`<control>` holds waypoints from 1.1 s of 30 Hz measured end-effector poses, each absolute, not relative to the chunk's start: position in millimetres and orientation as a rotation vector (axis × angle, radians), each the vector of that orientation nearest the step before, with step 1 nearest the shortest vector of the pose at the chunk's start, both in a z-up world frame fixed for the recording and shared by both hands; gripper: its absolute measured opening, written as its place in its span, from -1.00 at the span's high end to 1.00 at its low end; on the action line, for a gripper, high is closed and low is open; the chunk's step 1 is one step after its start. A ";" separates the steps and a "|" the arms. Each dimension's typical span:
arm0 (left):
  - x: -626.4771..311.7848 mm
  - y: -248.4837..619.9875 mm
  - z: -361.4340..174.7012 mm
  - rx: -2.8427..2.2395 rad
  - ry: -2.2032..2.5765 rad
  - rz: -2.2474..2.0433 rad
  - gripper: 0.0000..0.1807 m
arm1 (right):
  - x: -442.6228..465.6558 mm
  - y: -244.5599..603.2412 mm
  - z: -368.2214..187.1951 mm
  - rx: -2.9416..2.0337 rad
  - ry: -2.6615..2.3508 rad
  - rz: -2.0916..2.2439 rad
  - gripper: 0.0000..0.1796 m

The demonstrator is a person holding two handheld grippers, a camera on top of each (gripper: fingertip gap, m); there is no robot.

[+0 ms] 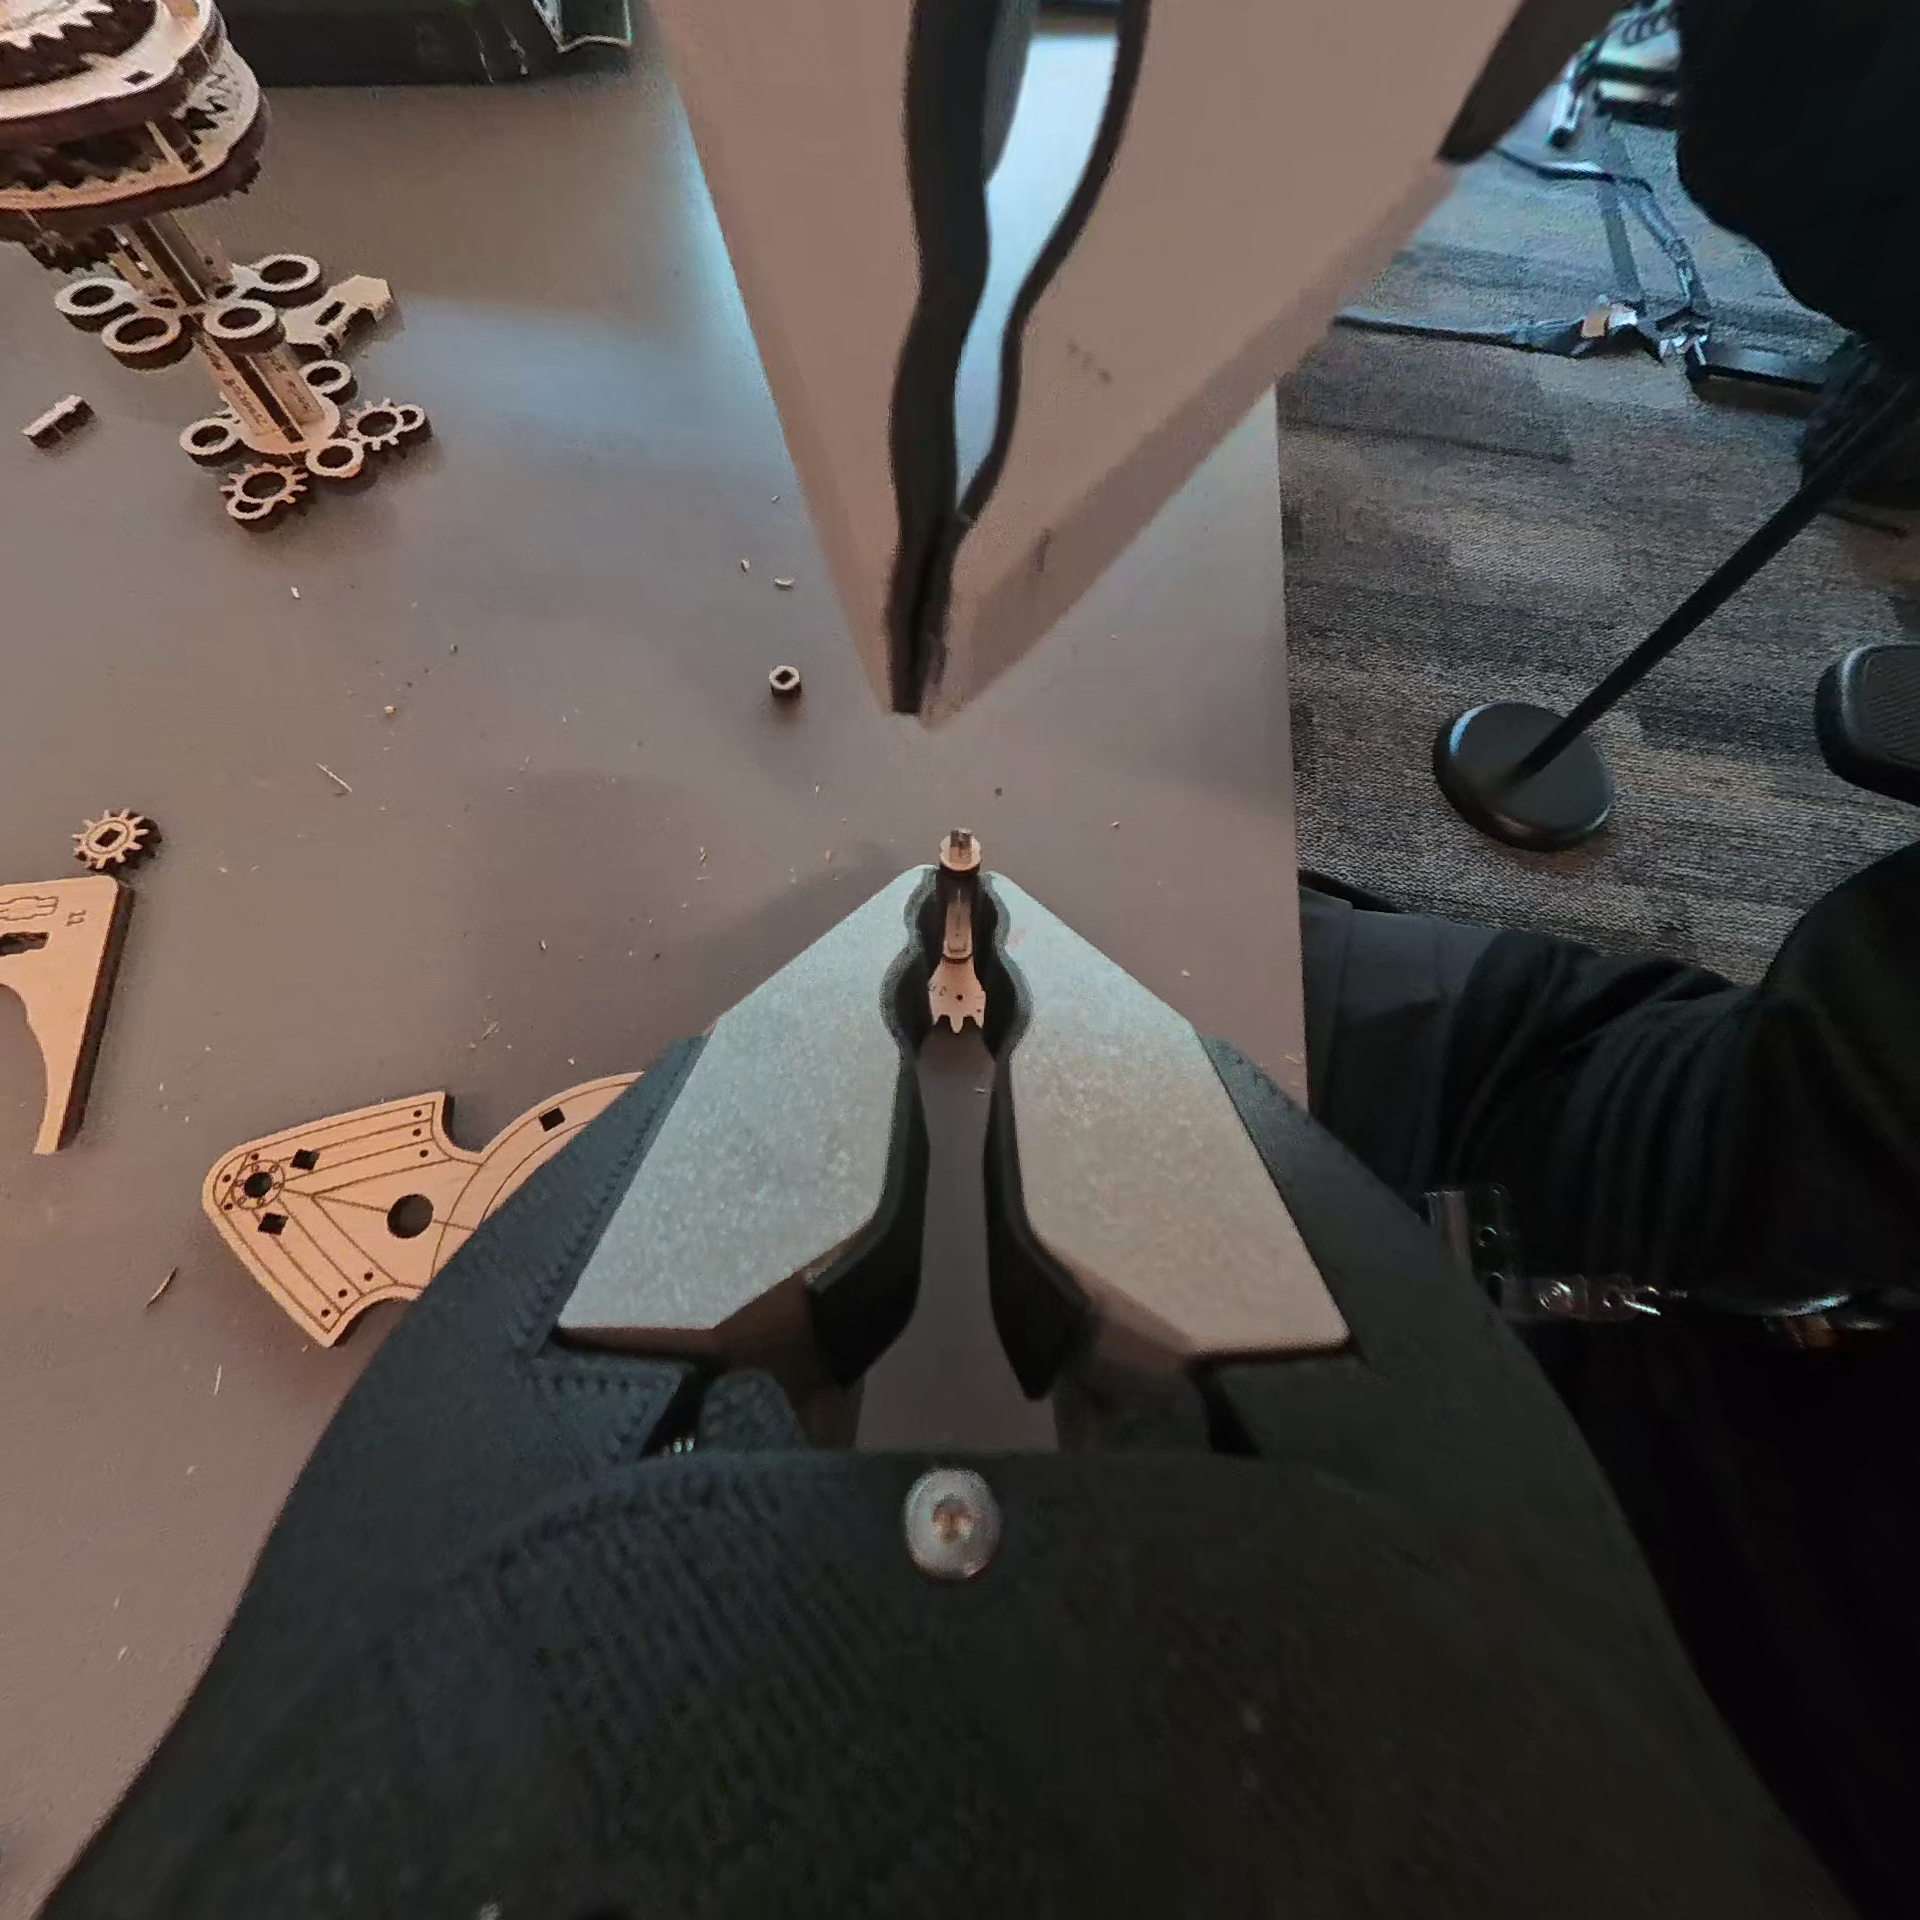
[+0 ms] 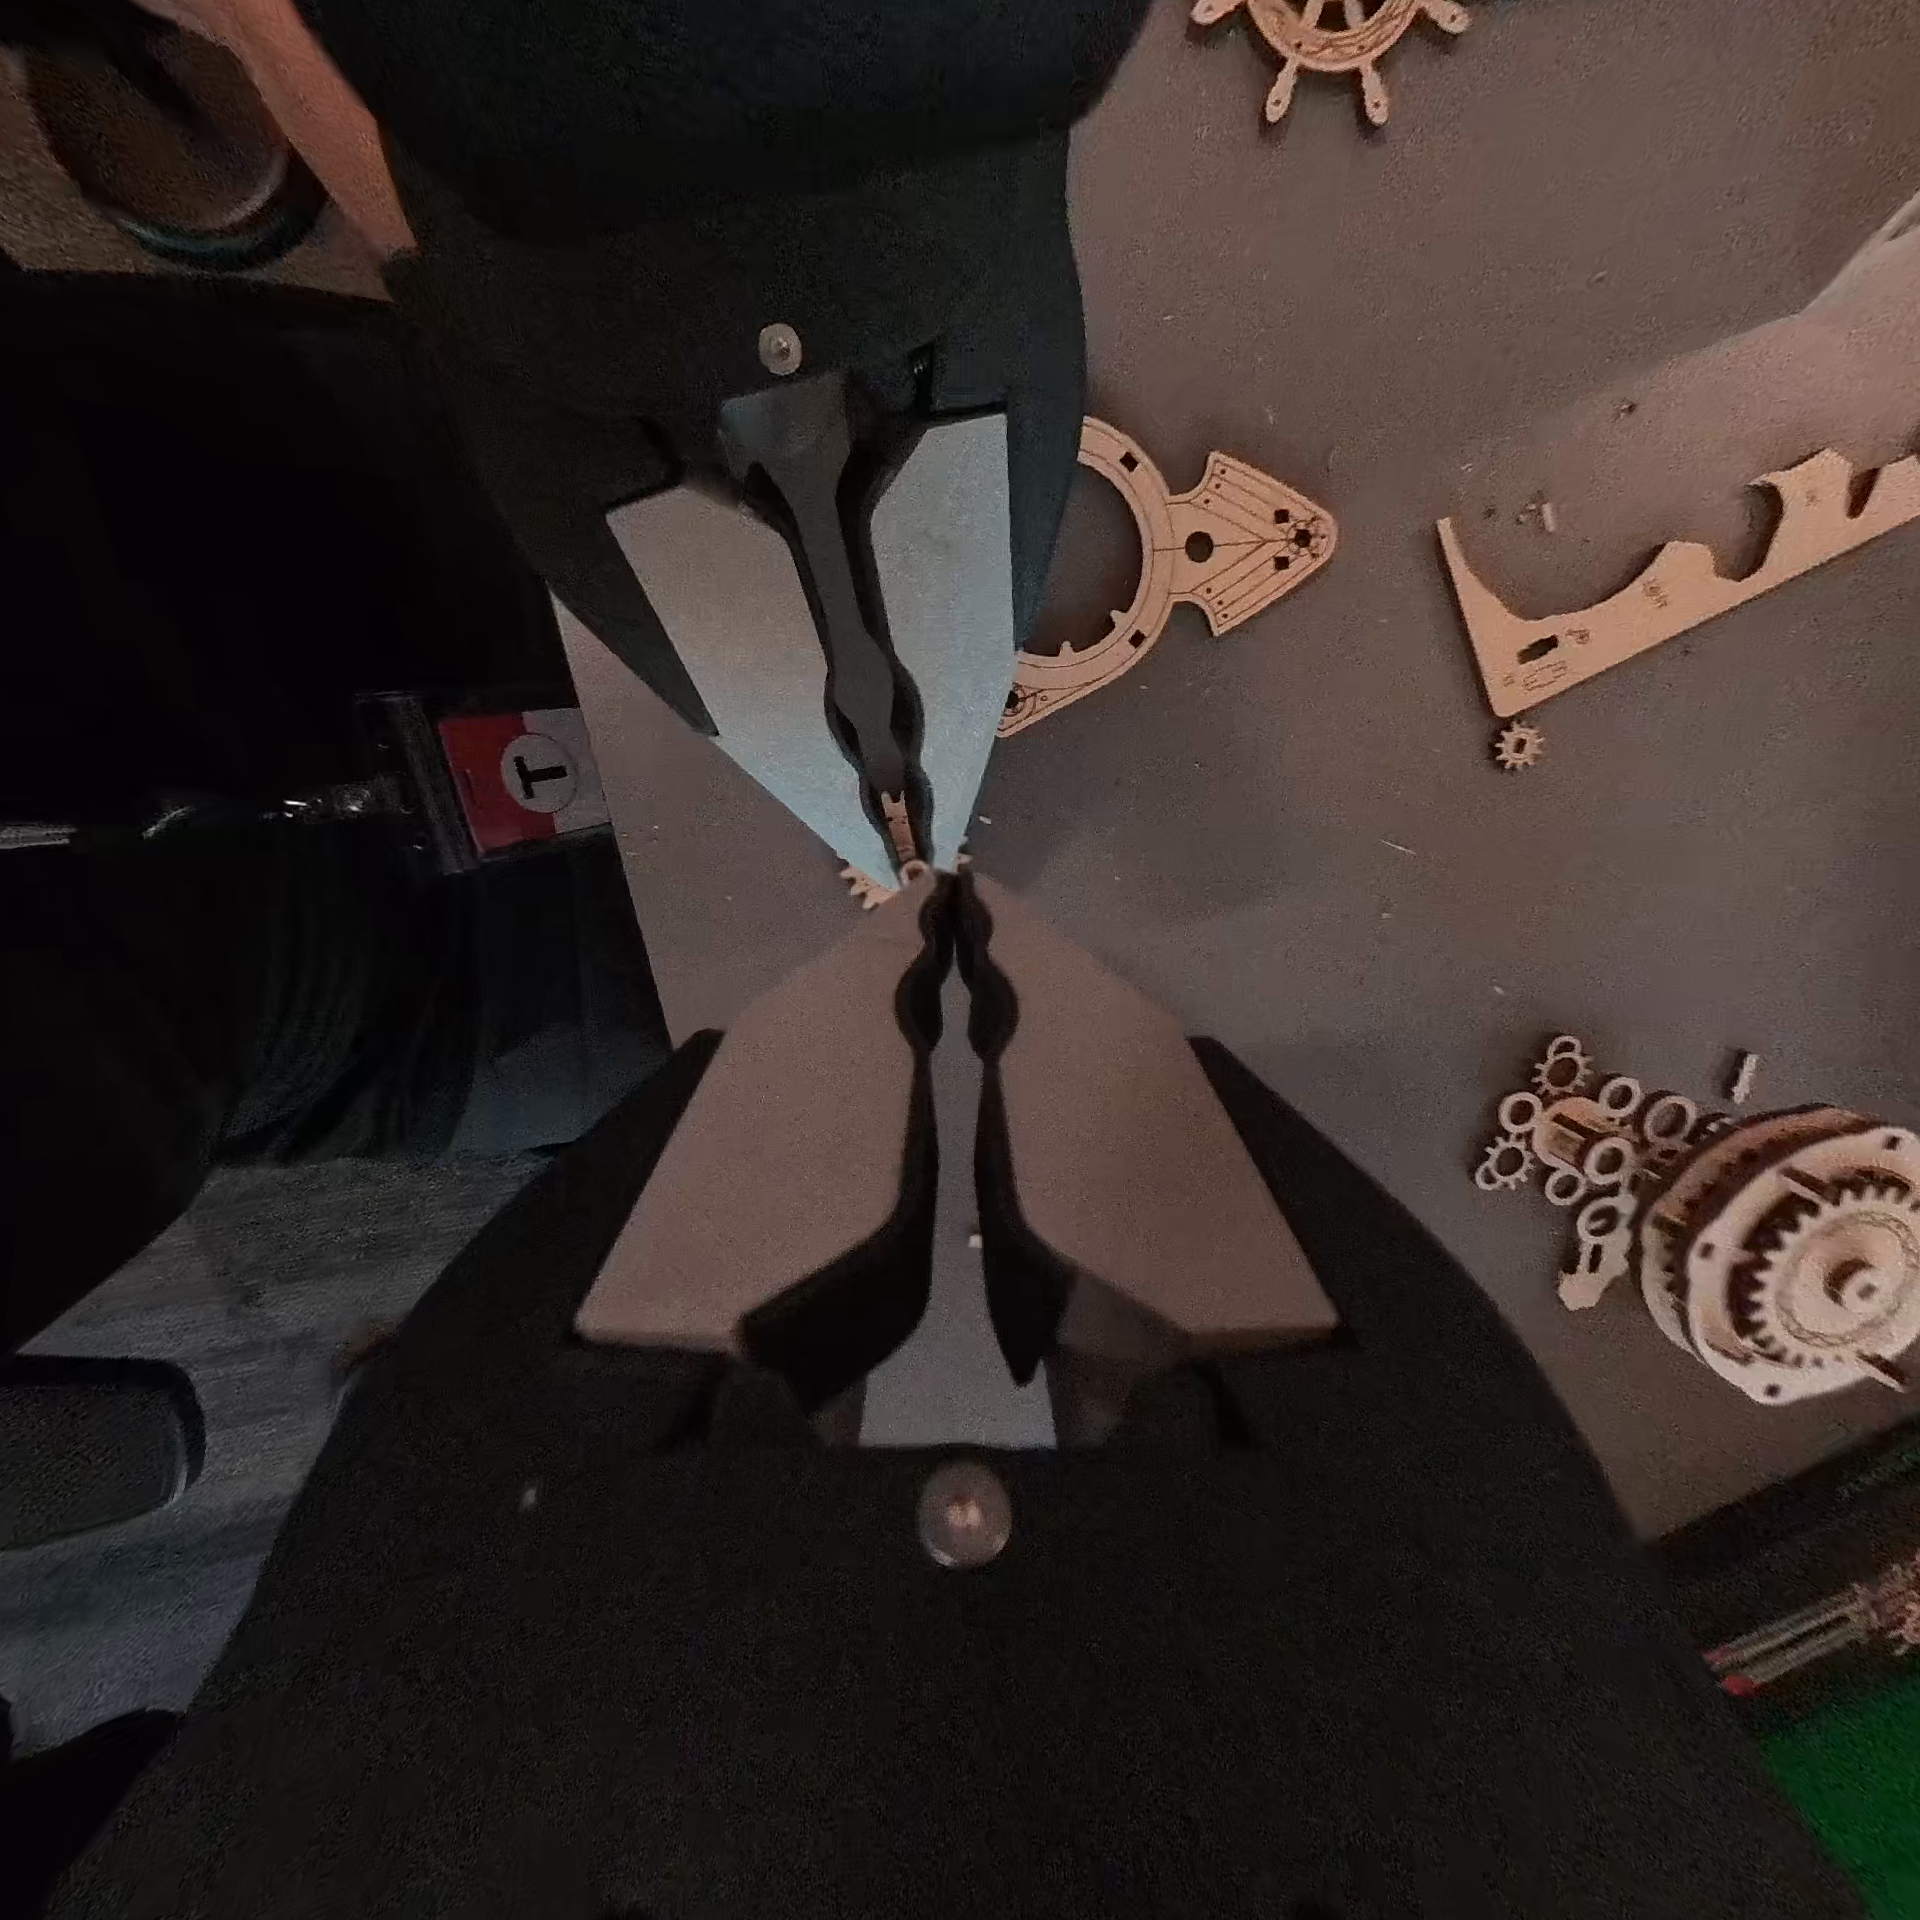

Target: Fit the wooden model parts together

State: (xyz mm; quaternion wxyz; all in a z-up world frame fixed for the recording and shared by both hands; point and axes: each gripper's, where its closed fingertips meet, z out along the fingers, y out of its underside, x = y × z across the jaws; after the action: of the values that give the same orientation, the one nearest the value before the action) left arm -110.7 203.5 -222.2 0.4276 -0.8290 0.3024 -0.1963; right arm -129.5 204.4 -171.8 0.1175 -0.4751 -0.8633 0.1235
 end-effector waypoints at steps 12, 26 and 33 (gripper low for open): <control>-111.1 203.4 -222.1 -2.071 0.755 -0.494 0.96 | -128.8 203.2 -183.3 -1.406 -2.554 0.337 1.00; -111.2 203.8 -222.4 -2.067 0.759 -0.483 0.96 | -129.2 202.9 -187.6 -1.419 -2.558 0.308 1.00; -112.0 203.4 -222.6 -2.071 0.753 -0.496 0.96 | -125.7 199.7 -201.1 -1.453 -2.597 0.289 1.00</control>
State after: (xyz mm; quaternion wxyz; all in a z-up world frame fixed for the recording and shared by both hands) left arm -112.0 203.4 -222.6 0.4274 -0.8289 0.3014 -0.1984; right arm -125.7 199.7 -201.1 0.0756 -0.4847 -0.8661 0.0963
